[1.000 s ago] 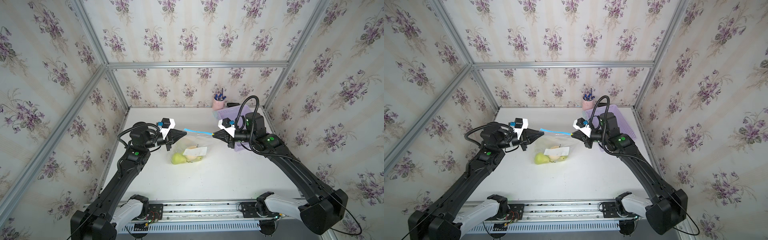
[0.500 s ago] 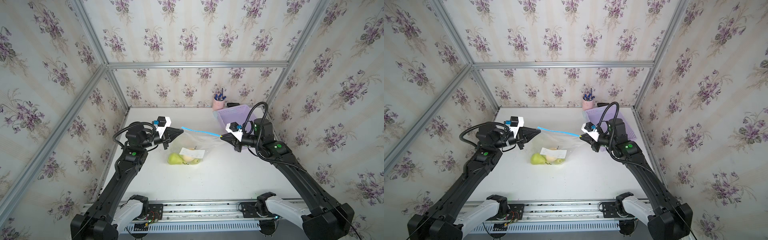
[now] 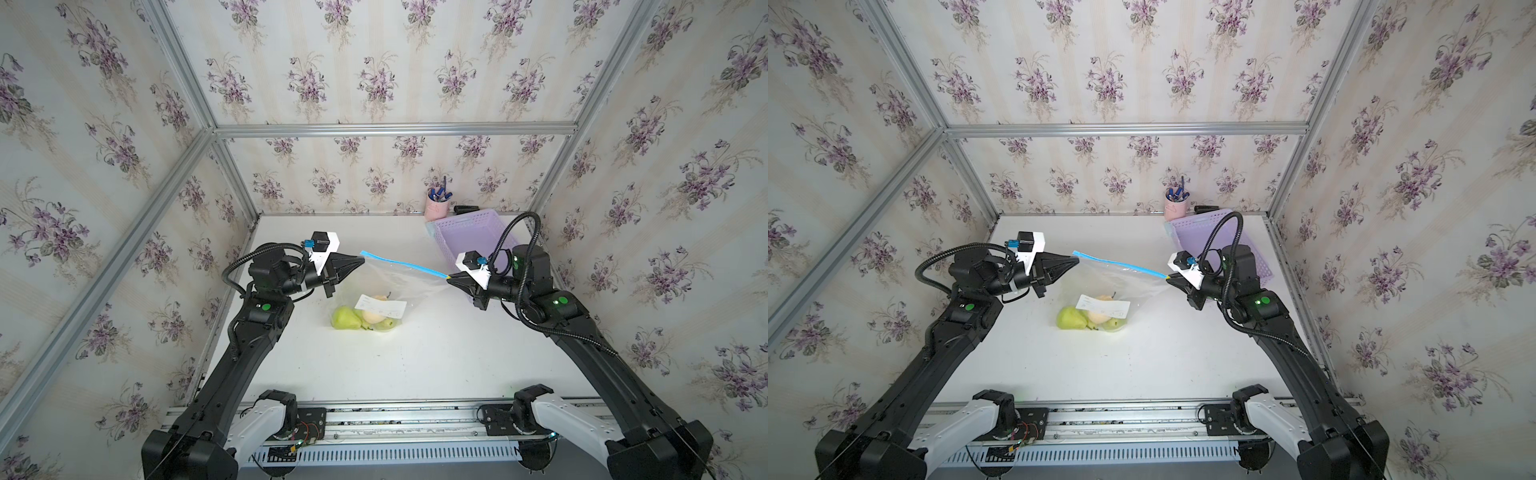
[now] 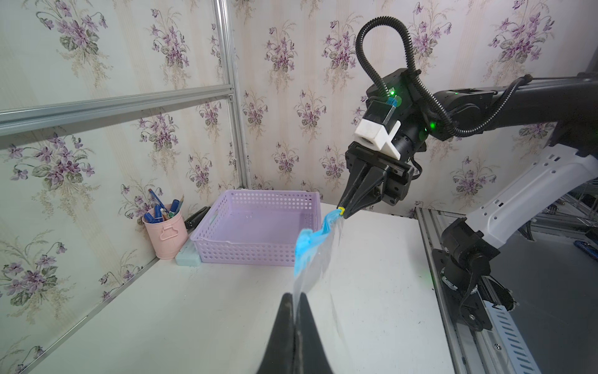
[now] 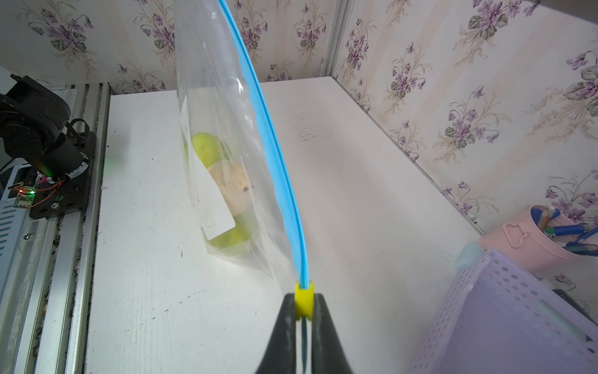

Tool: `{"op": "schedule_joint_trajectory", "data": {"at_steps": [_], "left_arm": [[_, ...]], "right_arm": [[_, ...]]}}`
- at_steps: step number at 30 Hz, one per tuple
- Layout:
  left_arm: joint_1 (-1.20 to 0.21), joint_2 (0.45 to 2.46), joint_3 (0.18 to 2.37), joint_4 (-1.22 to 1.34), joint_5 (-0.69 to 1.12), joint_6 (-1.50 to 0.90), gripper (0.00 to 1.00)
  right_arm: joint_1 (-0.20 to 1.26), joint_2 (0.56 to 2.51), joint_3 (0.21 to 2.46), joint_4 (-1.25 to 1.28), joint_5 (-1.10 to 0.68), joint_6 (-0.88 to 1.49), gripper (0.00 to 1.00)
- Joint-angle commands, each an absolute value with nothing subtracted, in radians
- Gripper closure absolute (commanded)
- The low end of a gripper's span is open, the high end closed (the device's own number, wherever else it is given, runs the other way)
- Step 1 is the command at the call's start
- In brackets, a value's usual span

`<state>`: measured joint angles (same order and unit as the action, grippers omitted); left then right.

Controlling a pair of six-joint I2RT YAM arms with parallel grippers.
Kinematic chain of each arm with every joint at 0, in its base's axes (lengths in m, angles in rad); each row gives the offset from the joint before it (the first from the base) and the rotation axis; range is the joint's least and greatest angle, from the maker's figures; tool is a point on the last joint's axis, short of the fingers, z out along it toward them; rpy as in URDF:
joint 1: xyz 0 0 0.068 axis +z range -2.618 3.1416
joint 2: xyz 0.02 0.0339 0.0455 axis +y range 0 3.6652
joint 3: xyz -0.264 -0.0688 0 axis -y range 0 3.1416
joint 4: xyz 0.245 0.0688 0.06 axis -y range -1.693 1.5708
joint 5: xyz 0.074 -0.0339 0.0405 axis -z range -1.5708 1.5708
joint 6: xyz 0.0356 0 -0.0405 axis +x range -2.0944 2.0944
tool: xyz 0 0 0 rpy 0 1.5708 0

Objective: Open the zip-top bag and take out the pear
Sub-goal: Unzip the zipper on the zipper food storage bag, then open the zipper of the food storage bag at the center of the board.

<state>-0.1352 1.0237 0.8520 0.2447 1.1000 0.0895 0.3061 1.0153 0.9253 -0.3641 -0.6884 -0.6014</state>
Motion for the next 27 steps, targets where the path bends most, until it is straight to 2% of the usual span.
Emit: {"op": "schedule_joint_trajectory", "data": {"at_steps": [1,3,4,6,7,9,12,14,16,19,24,27], "left_arm": [[-0.132,1.022,0.865,0.297,1.108,0.09,1.0],[-0.132,1.023,0.866,0.293,1.111,0.096,1.0],[-0.132,1.025,0.867,0.284,1.115,0.103,1.0],[-0.134,1.034,0.878,0.241,1.138,0.138,1.0],[-0.14,1.042,0.892,0.186,1.156,0.178,1.0],[-0.156,1.055,0.925,0.062,1.188,0.283,1.0],[-0.182,1.08,0.992,-0.198,1.237,0.534,1.0],[-0.189,1.095,1.034,-0.388,1.302,0.814,1.0],[-0.186,1.111,1.057,-0.482,1.34,0.992,1.0],[-0.186,1.155,1.074,-0.47,1.372,1.029,1.0],[-0.188,1.21,1.089,-0.489,1.376,1.06,1.0],[-0.187,1.214,1.076,-0.497,1.376,1.062,1.0]], "right_arm": [[0.301,1.008,0.916,-0.383,-0.655,-0.618,0.91],[0.301,1.005,0.908,-0.379,-0.656,-0.617,0.91],[0.301,1.005,0.909,-0.371,-0.666,-0.606,0.84],[0.301,1.012,0.934,-0.333,-0.708,-0.539,0.39],[0.302,1.016,0.958,-0.303,-0.754,-0.491,0.32],[0.306,1.032,1.008,-0.196,-0.866,-0.346,0.27],[0.341,1.086,1.062,-0.061,-0.948,-0.175,0.25],[0.384,1.13,1.101,-0.081,-0.937,-0.182,0.25],[0.45,1.181,1.153,-0.196,-0.886,-0.283,0.26],[0.53,1.232,1.195,-0.332,-0.792,-0.41,0.28],[0.53,1.22,1.142,-0.31,-0.821,-0.41,0.34],[0.594,1.197,1.105,-0.324,-0.813,-0.426,0.36]]}}
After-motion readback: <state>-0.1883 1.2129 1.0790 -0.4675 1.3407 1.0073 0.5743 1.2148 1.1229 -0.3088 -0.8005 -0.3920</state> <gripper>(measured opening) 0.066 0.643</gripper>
